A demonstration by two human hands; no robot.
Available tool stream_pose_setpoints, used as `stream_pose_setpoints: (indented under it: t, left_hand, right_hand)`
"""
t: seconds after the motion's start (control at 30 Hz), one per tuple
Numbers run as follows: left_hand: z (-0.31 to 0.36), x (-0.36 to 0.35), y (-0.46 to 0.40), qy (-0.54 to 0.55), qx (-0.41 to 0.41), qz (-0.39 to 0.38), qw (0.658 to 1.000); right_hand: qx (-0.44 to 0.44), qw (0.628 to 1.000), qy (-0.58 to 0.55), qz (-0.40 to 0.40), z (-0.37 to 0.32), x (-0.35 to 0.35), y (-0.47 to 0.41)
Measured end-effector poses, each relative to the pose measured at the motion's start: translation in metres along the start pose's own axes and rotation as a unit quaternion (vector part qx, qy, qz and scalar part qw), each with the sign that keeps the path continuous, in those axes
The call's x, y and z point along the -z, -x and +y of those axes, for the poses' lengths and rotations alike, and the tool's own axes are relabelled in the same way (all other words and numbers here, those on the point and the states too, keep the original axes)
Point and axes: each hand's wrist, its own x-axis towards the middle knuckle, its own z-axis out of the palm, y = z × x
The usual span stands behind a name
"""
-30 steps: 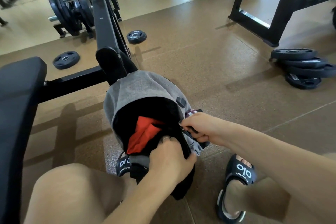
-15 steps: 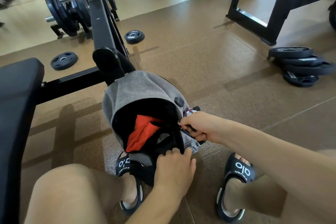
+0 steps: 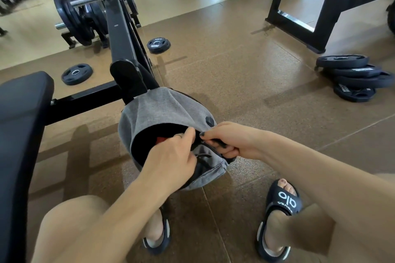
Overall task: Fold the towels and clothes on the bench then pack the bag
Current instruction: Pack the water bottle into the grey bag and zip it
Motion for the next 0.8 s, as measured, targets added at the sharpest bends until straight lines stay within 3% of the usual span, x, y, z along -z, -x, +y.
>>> stream_pose_setpoints:
  t: [0.23, 0.43, 0.63, 0.8]
  left_hand:
    - [0.002, -0.027, -0.003, -0.016, 0.002, 0.092, 0.996]
    - [-0.007, -0.028, -0.007, -0.105, -0.005, 0.053, 0.993]
    - [-0.006, -0.027, -0.002, -0.051, 0.034, 0.049, 0.997]
    - [-0.004, -0.027, -0.01, -0.122, -0.017, 0.078, 0.989]
  right_hand:
    - [0.046, 0.998, 0.038, 0.002, -0.005, -0.011, -0.005]
    - [0.077, 0.975, 0.206, 0.009, 0.0, -0.015, -0.009]
    - [0.124, 0.96, 0.251, 0.027, 0.001, -0.006, -0.014]
    - [0.285, 0.861, 0.399, 0.139, 0.026, -0.023, -0.035]
